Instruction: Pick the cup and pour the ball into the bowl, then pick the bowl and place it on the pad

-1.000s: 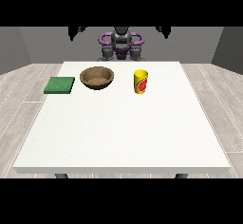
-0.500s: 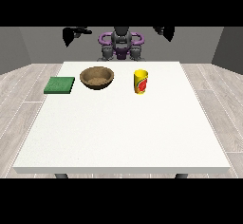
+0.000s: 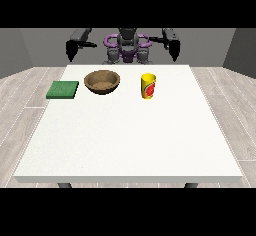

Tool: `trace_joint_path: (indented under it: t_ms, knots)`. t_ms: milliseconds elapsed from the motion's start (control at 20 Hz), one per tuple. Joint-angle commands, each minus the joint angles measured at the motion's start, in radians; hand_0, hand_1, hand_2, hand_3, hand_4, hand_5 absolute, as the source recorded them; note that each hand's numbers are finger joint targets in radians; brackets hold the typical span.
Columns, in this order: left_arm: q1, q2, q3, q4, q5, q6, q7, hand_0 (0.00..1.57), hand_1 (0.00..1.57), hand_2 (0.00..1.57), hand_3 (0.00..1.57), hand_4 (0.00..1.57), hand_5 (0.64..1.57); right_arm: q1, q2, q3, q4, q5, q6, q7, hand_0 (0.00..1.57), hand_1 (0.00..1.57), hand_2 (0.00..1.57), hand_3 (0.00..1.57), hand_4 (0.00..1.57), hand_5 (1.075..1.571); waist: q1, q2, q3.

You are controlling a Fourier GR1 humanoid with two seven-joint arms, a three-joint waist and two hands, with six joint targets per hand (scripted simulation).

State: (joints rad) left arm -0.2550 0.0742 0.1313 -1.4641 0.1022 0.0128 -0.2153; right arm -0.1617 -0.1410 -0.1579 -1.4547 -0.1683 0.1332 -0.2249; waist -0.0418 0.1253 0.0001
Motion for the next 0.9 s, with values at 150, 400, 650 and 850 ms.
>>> trace_joint_path:
  t_ms: [150,400,650,850]
  knots:
    - [-0.12,0.024,0.089,0.261,-0.002,0.0,-0.257,0.0,0.0,0.0,0.0,0.0,1.381,-0.127,0.0,0.014,0.003,0.02,-0.018,-0.026,0.0,0.0,0.0,0.0,0.0,1.569,-0.044,0.155,-0.0011]
    - [-0.225,-0.008,0.049,0.364,-0.056,0.077,-0.253,0.0,0.0,0.0,0.0,0.0,1.383,-0.224,-0.021,-0.021,0.099,0.01,-0.027,-0.029,0.0,0.0,0.0,0.0,0.0,1.57,-0.042,0.16,-0.0004]
    - [-0.263,-0.011,0.059,0.479,-0.04,0.07,-0.311,0.0,0.0,0.0,0.0,0.0,1.407,-0.228,-0.041,-0.037,0.219,0.006,0.021,-0.121,0.0,0.0,0.0,0.0,0.0,1.57,-0.029,0.143,-0.0002]
    - [-0.291,-0.006,0.109,0.598,-0.043,0.106,-0.452,0.0,0.0,0.0,0.0,0.0,1.352,-0.264,-0.061,-0.037,0.152,-0.016,0.032,-0.072,0.0,0.0,0.0,0.0,0.0,1.569,-0.088,0.207,-0.0007]
